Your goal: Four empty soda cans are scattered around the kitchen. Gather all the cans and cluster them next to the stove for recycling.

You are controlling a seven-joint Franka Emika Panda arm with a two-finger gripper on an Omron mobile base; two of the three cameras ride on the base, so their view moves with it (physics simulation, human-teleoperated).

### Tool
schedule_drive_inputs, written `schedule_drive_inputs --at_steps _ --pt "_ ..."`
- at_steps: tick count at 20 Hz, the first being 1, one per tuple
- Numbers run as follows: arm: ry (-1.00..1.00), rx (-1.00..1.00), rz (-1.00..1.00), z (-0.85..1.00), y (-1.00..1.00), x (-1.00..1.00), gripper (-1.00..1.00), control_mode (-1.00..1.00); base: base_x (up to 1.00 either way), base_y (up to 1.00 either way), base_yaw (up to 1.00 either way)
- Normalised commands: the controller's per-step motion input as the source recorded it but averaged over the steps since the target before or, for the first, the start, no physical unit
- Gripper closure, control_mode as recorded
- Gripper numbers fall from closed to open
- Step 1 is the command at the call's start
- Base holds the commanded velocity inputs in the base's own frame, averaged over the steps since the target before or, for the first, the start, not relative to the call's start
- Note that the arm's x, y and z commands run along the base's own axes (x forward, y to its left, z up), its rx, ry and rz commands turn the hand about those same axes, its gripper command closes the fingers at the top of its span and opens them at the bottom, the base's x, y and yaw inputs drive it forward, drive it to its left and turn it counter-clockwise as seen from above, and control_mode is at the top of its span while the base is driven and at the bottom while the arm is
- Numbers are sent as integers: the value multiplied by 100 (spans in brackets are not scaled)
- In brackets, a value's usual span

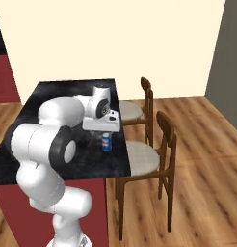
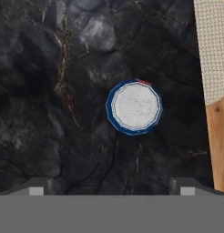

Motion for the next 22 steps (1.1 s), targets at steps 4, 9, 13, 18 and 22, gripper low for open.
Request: schedule_drive_inputs --at_steps 4,9,13,18,22 --pt "5 0 6 -14 0 19 -100 -100 0 0 0" --pt "3 0 4 -18 0 7 -100 -100 0 0 0" --pt "0 0 2 -18 0 0 -100 -100 0 0 0" --pt "0 0 0 -14 0 0 -100 -100 0 0 0" --pt "0 0 0 -8 0 10 -100 -100 0 0 0"
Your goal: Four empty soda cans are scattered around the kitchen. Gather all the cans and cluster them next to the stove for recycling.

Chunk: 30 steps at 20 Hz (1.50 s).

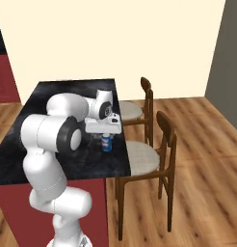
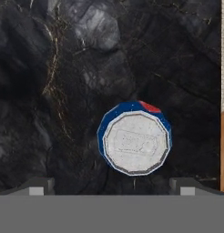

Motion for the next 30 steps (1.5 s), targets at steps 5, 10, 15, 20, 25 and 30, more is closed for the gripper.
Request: schedule_drive_inputs --at_steps 5,10,15,20,25,30 --pt "0 0 0 -6 0 21 -100 -100 0 0 0" --pt "0 0 0 -3 0 21 -100 -100 0 0 0" --pt "0 0 0 -1 -3 14 -100 -100 0 0 0" --pt "0 0 0 -6 -2 0 -100 -100 0 0 0" --pt "0 0 0 -9 -2 0 -100 -100 0 0 0" --pt "2 0 0 -11 -3 0 -100 -100 0 0 0"
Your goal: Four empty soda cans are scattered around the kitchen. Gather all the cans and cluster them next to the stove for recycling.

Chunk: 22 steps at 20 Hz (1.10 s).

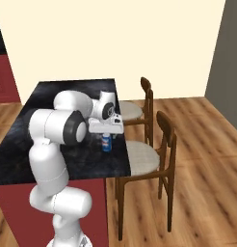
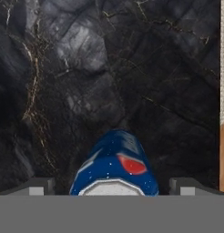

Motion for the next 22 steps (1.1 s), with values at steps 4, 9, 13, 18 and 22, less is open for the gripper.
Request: schedule_drive_inputs --at_steps 4,9,13,18,22 --pt "2 0 0 -12 -1 0 -100 -100 0 0 0" --pt "3 0 0 -13 0 0 -100 -100 0 0 0" --pt "4 0 0 -12 0 0 -100 -100 0 0 0" --pt "4 0 0 -8 0 2 100 -100 0 0 0" --pt "3 0 0 -1 0 0 100 -100 0 0 0"
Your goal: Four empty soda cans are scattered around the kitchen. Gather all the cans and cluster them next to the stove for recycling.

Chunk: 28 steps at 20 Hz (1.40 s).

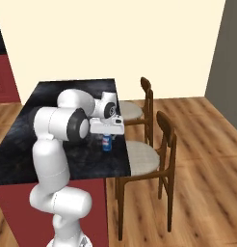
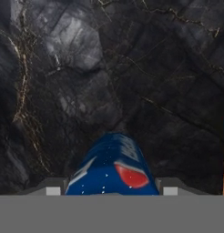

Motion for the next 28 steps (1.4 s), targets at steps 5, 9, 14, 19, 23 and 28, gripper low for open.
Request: schedule_drive_inputs --at_steps 5,9,14,19,23,28 --pt "0 0 0 -2 0 -7 100 -100 0 0 0" --pt "-4 0 0 37 0 -43 100 -100 0 0 0" --pt "-13 0 0 86 -1 -63 100 -100 0 0 0" --pt "-15 0 -2 77 -11 -84 100 -100 0 0 0" --pt "-17 0 -13 61 -13 -89 100 -100 0 0 0" --pt "-9 0 -15 50 -7 -80 100 -100 0 0 0"
